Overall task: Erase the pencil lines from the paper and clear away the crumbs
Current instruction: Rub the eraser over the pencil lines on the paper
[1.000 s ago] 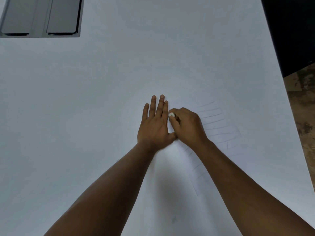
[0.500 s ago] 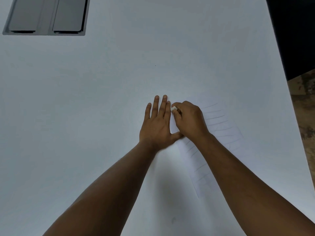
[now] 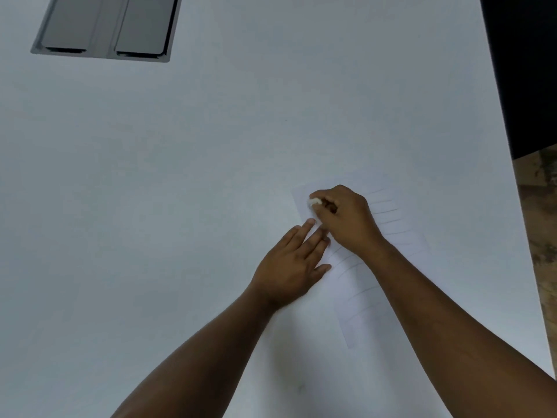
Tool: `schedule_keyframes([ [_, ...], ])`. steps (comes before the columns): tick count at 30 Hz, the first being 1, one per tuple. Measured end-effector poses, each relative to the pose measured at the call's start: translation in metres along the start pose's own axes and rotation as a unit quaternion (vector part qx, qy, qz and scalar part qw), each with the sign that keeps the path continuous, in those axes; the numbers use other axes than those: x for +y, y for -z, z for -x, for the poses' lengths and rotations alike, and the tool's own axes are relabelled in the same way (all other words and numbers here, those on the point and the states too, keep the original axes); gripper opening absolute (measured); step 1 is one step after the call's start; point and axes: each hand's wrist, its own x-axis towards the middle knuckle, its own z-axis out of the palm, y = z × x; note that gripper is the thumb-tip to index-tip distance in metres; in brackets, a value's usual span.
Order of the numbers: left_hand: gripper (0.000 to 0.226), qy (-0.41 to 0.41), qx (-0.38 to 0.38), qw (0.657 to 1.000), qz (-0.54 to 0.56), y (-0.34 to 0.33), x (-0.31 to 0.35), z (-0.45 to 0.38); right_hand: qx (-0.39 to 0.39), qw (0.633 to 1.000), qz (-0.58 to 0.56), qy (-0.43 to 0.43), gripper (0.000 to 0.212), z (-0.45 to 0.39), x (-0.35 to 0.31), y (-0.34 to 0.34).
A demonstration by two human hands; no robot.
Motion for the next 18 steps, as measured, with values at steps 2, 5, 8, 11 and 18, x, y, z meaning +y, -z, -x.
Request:
schedule_keyframes([
  [2, 0.056, 0.001, -0.005, 1.0, 0.006, 0.001, 0.0, -0.002, -0.056, 0.995, 0.061, 0.064, 0.016, 0.0, -0.001, -0.001],
  [5, 0.056, 0.006, -0.016, 1.0, -0.002, 0.001, 0.0, -0.001, -0.062, 0.98, 0.13, 0.135, 0.02, -0.007, -0.001, -0.005],
  [8, 0.058, 0.008, -0.023, 1.0, -0.008, 0.002, 0.0, -0.001, -0.035, 0.975, 0.148, 0.164, 0.02, -0.021, -0.001, -0.008],
  [11, 0.059, 0.008, -0.025, 1.0, -0.016, 0.003, -0.001, -0.001, -0.015, 0.976, 0.142, 0.164, 0.019, -0.036, -0.001, -0.009],
  [18, 0.057, 0.015, -0.016, 1.0, 0.017, -0.003, -0.002, 0.001, -0.097, 0.97, 0.127, 0.183, 0.02, -0.005, 0.007, 0.004],
])
